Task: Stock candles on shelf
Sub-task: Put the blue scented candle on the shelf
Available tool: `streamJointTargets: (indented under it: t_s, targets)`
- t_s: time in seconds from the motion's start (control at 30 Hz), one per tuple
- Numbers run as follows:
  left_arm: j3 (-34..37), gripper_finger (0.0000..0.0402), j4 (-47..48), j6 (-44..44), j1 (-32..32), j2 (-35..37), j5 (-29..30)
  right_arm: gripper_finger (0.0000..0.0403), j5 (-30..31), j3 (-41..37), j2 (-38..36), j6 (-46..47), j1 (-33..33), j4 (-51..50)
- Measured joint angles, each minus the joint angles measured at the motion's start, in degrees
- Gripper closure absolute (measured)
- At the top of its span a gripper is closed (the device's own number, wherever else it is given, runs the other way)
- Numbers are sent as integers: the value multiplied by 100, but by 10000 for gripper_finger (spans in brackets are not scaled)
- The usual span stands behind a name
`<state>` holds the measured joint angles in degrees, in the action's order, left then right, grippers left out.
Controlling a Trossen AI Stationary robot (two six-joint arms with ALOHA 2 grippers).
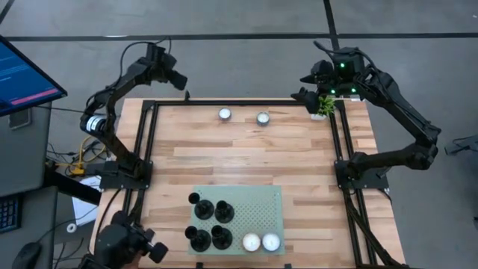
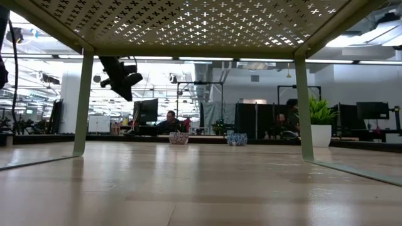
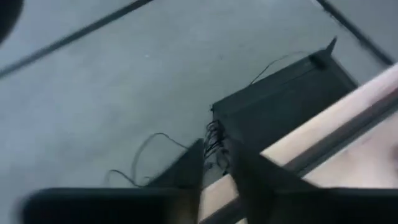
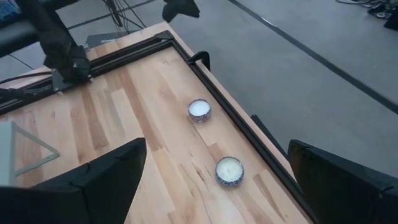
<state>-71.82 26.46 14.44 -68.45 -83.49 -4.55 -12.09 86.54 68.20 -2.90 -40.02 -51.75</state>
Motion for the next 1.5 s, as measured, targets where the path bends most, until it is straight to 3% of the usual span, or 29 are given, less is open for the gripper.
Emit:
streamJointTargets:
  t_s: [0.07,0.17,0.37,0.53,0.7,0.93,1.07,1.17,1.23,1.37,1.5]
  targets:
    - [-19,383,6,-207,14,-11,-139,21,63,0,34,1,37,5]
    - [-23,396,4,-565,57,-28,-244,21,79,0,54,1,65,74]
    - [-495,400,-167,-2001,-554,-356,-2398,21,576,1,89,229,59,434]
    - [-1277,400,-167,-2762,-588,-637,-3483,21,777,7,670,298,6,1051]
    - [-1727,400,-158,-2889,-515,-329,-3585,21,733,284,1817,-112,41,1251]
    - [-1757,400,-159,-2989,-339,305,-3429,21,798,1173,3369,16,579,1646]
    - [-1760,400,205,-2676,-343,543,-2717,21,897,1919,3927,-129,993,767]
    - [-1757,400,882,-2223,-351,384,-1866,21,895,2298,3820,-277,1261,182]
    - [-1748,400,1125,-2121,-353,98,-1629,21,909,2376,3572,-271,1413,-105]
    - [-1748,400,1174,-2039,-227,-697,-2183,21,1097,2376,2895,88,1646,-432]
    - [-1739,401,1182,-1573,-50,-1421,-2824,21,1712,2387,2203,561,1916,-741]
